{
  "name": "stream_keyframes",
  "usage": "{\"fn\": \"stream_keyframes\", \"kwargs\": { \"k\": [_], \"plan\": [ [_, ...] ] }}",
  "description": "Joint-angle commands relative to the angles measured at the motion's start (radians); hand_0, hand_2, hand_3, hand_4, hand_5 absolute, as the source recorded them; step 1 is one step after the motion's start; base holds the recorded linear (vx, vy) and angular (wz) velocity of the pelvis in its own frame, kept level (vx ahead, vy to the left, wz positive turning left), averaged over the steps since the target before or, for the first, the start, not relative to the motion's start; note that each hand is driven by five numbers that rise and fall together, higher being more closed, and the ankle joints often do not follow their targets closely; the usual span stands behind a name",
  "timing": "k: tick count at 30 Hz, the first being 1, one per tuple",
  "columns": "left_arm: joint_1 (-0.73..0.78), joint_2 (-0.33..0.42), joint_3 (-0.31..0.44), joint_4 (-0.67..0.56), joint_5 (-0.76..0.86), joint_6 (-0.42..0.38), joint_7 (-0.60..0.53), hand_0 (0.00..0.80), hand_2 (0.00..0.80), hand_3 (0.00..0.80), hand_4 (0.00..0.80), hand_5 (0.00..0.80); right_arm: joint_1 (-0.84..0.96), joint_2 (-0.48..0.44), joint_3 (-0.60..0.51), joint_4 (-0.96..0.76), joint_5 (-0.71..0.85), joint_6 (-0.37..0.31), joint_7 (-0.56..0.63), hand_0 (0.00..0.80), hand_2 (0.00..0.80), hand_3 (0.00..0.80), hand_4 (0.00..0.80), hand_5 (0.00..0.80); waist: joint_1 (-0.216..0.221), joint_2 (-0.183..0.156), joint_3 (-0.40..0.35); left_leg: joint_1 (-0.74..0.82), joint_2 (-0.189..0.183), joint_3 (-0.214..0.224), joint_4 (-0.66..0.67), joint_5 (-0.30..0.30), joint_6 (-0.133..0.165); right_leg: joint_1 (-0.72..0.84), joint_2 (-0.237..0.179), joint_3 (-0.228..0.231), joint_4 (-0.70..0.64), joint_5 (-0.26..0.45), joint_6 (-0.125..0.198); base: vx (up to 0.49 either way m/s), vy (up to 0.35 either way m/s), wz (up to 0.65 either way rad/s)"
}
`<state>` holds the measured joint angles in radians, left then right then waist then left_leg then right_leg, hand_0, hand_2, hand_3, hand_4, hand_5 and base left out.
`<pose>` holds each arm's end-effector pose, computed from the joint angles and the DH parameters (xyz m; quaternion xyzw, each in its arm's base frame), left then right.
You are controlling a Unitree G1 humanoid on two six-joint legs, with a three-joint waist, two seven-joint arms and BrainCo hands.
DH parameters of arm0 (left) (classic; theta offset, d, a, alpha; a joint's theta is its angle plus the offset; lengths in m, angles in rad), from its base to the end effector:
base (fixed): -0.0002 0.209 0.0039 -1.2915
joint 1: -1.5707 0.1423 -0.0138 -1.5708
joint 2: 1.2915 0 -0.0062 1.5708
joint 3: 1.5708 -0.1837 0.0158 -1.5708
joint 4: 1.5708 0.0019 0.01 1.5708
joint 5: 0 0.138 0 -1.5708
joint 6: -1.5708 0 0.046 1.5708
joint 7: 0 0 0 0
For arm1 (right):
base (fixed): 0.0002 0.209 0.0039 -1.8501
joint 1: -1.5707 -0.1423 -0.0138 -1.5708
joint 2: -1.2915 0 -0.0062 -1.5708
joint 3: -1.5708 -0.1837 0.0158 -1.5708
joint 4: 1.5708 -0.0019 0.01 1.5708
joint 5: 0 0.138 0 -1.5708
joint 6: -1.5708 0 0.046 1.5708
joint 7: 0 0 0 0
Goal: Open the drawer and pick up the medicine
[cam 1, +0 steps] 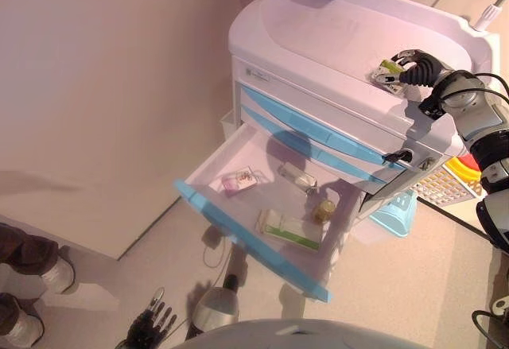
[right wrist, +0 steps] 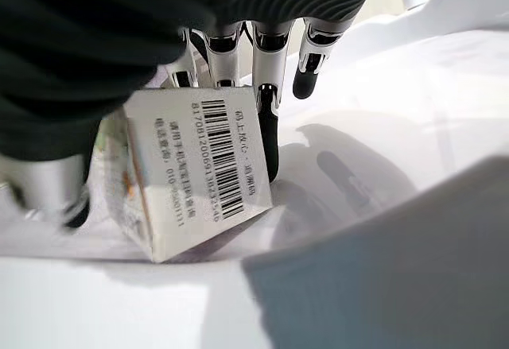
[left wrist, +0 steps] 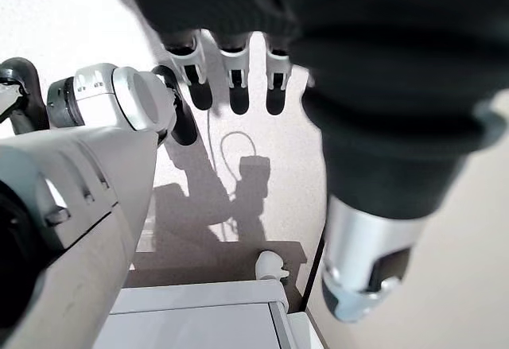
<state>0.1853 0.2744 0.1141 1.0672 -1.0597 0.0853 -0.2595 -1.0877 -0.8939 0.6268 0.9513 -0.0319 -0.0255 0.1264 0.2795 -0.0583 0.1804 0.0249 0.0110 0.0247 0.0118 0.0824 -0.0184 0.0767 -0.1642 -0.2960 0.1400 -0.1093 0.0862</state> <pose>0.0288 0.2534 -0.1088 -0.4054 0.4097 0.2920 0.7632 0.3357 -0.2958 0.2239 -0.5369 0.0431 -0.0343 0.8419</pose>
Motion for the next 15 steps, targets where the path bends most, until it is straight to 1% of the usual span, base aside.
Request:
{"fn": "stream_keyframes", "kwargs": {
  "k": [1,6,15],
  "plan": [
    [0.004,0.044,-0.038,-0.057,0.013,0.005,0.009,0.0,0.0,0.0,0.0,0.0,-0.062,-0.034,0.044,0.004,-0.032,0.015,-0.065,0.0,0.0,0.0,0.0,0.0,0.027,-0.024,0.018,-0.043,-0.039,-0.028,0.111,-0.147,0.013,-0.021,-0.07,-0.013,0.014,0.096,0.073,0.0,0.0,0.0],
    [0.004,0.043,-0.047,-0.071,0.007,0.01,0.015,0.0,0.0,0.0,0.0,0.0,-0.064,-0.041,0.043,0.005,-0.059,0.053,-0.113,0.0,0.0,0.0,0.0,0.0,0.023,-0.023,0.022,-0.045,-0.042,-0.032,0.12,-0.151,0.014,-0.022,-0.069,-0.005,0.015,0.096,0.071,0.0,0.0,0.0],
    [0.004,0.042,-0.062,-0.073,-0.003,0.001,0.01,0.0,0.0,0.0,0.0,0.0,-0.075,-0.053,0.037,0.003,-0.076,0.081,-0.224,0.0,0.0,0.0,0.0,0.0,0.018,-0.021,0.022,-0.038,-0.041,-0.028,0.121,-0.156,0.016,-0.021,-0.069,0.0,0.016,0.097,0.072,0.0,0.0,0.0]
  ]
}}
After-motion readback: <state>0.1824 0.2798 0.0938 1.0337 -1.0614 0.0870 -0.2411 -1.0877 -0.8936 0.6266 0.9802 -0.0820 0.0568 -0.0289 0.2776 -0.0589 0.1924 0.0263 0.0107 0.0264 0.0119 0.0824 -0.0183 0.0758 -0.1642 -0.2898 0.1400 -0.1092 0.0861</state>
